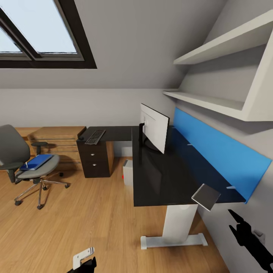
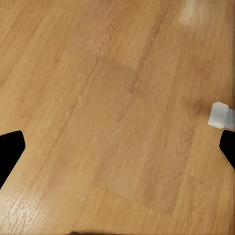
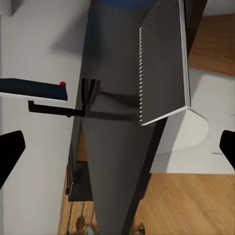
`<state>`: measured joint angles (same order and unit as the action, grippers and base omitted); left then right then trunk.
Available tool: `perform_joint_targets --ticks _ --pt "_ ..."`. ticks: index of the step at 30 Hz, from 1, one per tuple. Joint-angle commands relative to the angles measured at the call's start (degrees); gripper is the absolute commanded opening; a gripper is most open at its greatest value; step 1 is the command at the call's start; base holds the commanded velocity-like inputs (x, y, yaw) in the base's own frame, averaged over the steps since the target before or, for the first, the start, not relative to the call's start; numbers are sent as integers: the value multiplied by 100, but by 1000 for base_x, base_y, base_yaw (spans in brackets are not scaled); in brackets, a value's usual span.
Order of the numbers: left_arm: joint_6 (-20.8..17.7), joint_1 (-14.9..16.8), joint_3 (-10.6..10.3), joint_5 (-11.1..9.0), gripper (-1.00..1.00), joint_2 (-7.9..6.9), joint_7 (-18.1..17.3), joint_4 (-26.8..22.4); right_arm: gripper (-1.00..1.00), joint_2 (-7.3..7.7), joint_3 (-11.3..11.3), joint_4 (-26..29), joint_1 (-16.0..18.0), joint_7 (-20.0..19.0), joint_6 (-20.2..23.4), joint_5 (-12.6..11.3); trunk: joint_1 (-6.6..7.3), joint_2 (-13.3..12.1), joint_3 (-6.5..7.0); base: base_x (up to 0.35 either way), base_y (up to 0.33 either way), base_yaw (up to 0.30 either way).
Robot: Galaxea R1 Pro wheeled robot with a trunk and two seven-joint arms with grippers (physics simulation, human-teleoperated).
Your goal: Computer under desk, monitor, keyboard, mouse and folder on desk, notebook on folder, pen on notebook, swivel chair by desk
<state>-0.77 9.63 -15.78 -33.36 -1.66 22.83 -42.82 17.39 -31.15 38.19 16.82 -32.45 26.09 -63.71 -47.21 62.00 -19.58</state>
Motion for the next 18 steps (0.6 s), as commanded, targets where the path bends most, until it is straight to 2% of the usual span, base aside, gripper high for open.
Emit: perform_joint_targets --ticks 1,5,7,9,10,11,13,17,18 --pt "26 4 -38 -38 100 -9 50 -35 100 7 -15 -3 5 -10 51 -37 -23 46 -25 0 0 0" --pt "30 4 -62 -39 100 -9 47 -147 100 27 -14 -7 5 -14 51 -36 -111 207 -97 0 0 0" --pt "-16 4 -71 -42 100 -9 56 -618 100 19 -13 -35 5 -15 47 -33 -155 287 -133 0 0 0" --pt "-227 4 -61 -53 100 -9 69 -1208 100 15 -7 -62 5 -15 46 -29 -199 367 -169 0 0 0" --pt "-368 4 -58 -57 100 -9 75 -1423 100 12 -5 -68 5 -17 48 -29 -221 407 -187 0 0 0" --pt "-739 4 -51 -63 100 -9 89 -1838 100 8 -2 -77 5 -18 50 -28 -243 447 -205 0 0 0" --pt "-1172 4 -47 -75 100 -6 105 -2189 100 6 3 -82 5 -17 51 -28 -287 528 -241 0 0 0" --pt "-1920 4 -34 -123 100 3 111 -2608 100 5 9 -89 5 -21 55 -31 -375 688 -313 0 0 0" --pt "-2092 4 -38 -144 100 105 114 -2456 100 6 11 -96 5 -23 72 -34 -396 728 -331 0 0 0"
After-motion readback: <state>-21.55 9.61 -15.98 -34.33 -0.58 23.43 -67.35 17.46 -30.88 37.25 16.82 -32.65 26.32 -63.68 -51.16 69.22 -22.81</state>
